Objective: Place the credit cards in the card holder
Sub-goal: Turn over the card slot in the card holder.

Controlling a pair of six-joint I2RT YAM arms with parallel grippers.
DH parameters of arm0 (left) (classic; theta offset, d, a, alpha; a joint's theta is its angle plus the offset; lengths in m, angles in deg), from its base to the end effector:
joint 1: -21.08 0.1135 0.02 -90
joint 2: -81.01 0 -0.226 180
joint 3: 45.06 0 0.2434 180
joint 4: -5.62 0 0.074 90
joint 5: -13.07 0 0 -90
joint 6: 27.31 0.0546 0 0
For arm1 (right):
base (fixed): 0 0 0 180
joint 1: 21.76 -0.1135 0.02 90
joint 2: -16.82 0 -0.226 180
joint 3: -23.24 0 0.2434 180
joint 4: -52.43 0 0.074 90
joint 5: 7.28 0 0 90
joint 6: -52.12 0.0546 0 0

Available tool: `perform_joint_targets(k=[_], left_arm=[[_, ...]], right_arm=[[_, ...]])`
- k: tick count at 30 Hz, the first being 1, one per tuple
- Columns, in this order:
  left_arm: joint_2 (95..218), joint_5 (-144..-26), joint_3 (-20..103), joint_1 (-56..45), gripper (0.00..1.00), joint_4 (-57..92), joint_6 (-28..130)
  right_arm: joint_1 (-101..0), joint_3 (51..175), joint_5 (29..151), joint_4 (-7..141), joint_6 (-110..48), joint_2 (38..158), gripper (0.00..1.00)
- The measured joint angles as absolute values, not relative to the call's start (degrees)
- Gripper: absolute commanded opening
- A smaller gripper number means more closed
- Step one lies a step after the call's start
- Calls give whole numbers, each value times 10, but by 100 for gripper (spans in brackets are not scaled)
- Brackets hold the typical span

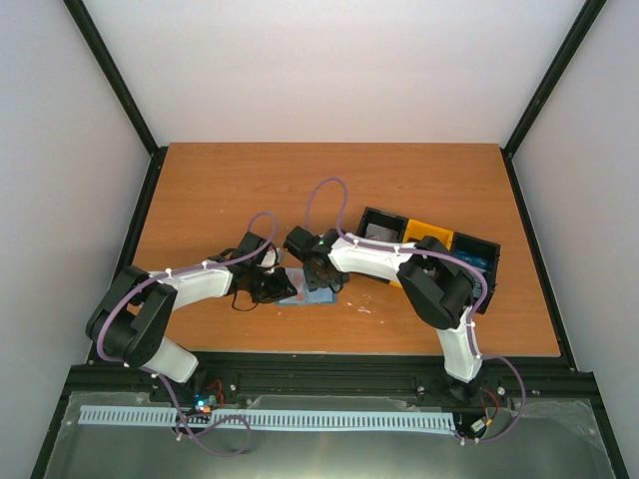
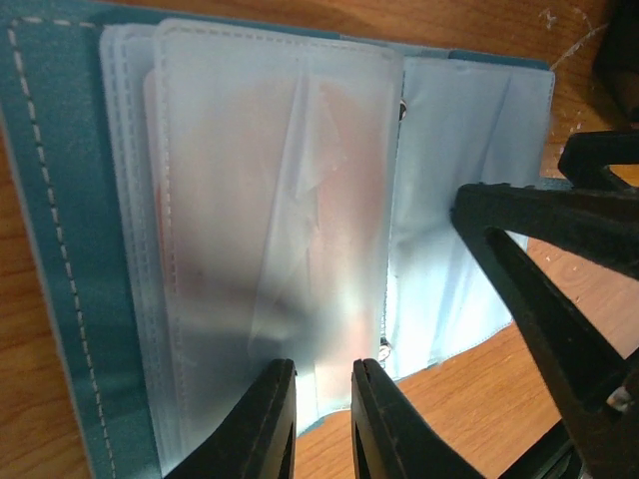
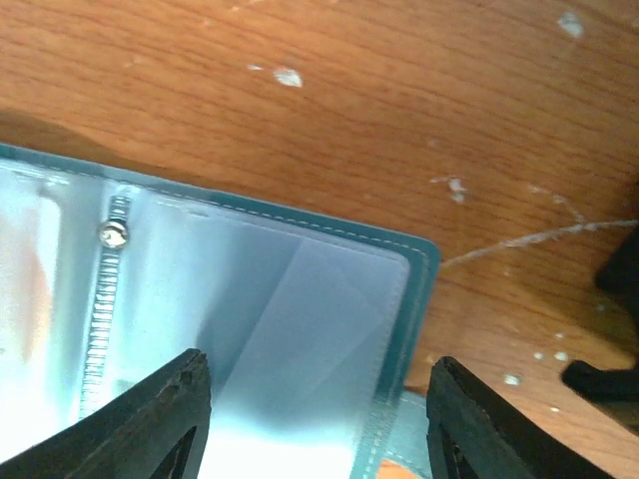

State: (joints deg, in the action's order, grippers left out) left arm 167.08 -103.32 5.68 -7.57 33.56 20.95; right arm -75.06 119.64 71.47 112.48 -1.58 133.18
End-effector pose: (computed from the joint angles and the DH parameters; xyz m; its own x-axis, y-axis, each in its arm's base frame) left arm 0.2151 -0.1452 0.0884 -0.9876 -0.1400 -0.0713 -0.0704 0.8001 -0.5957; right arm 0.2304 0.2913 0.1073 -0.9279 -0.2733 -0.2536 -0.2690 0.9617 -0.0521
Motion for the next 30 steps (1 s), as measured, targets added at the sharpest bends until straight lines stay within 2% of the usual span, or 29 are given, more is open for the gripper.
perform_joint_targets(k=[17,24,30], left_arm=[[1670,-1034,56,-75,19,334,209],[1667,-1034,54,-75,19,334,209],[1665,-1034,52,-75,19,335,209]], right_arm=[[-750,1187,715,1132,-5,1297,38],[-744,1179,762,1101,-1,1287,24],[-743,1171,783,1090,1,1287,23]])
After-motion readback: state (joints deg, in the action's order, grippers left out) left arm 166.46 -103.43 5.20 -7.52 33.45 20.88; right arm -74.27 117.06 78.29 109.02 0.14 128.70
